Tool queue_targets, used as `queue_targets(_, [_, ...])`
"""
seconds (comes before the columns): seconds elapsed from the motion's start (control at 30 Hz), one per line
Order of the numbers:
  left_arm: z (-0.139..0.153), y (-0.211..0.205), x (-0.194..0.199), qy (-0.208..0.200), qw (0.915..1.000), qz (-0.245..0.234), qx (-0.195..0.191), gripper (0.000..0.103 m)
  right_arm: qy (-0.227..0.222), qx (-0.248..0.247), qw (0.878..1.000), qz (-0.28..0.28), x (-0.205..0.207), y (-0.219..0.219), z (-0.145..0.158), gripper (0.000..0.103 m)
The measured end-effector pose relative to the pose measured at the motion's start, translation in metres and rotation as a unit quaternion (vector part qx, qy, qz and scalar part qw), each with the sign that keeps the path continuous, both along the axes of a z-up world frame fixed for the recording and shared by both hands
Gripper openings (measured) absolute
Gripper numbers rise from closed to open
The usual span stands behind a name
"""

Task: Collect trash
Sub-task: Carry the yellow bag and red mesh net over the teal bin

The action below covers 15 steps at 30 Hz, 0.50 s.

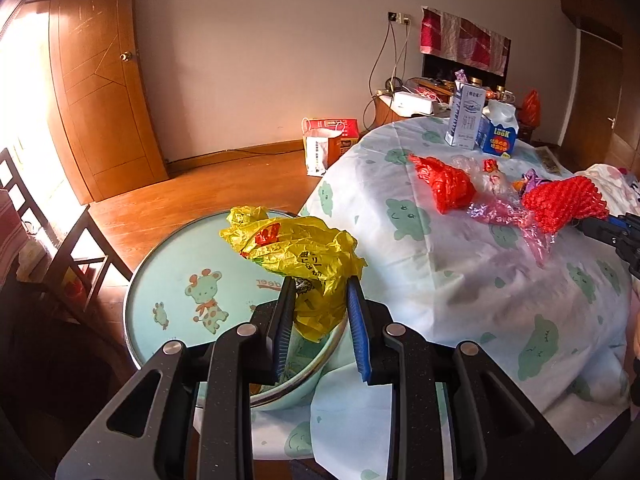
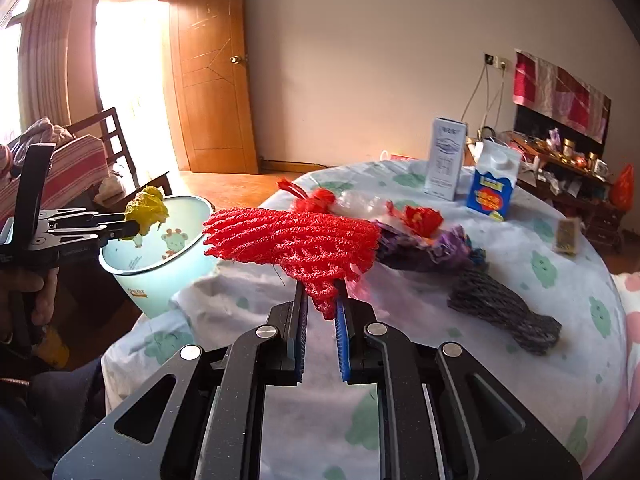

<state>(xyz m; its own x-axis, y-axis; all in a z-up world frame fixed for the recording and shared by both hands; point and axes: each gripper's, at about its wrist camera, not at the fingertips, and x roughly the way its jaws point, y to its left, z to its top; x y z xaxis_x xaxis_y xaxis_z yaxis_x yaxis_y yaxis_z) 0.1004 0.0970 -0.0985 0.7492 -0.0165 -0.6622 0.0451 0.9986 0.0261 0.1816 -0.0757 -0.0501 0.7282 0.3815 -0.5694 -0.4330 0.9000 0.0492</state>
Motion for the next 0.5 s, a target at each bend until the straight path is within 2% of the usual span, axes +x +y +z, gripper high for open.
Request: queue_targets(0.5, [-0.003, 0.037, 0.008, -0.002, 0.9988, 0.049, 0.008, 0.026, -0.002, -0.013, 0.999, 0.05, 0.052, 0.085, -0.002, 0.013])
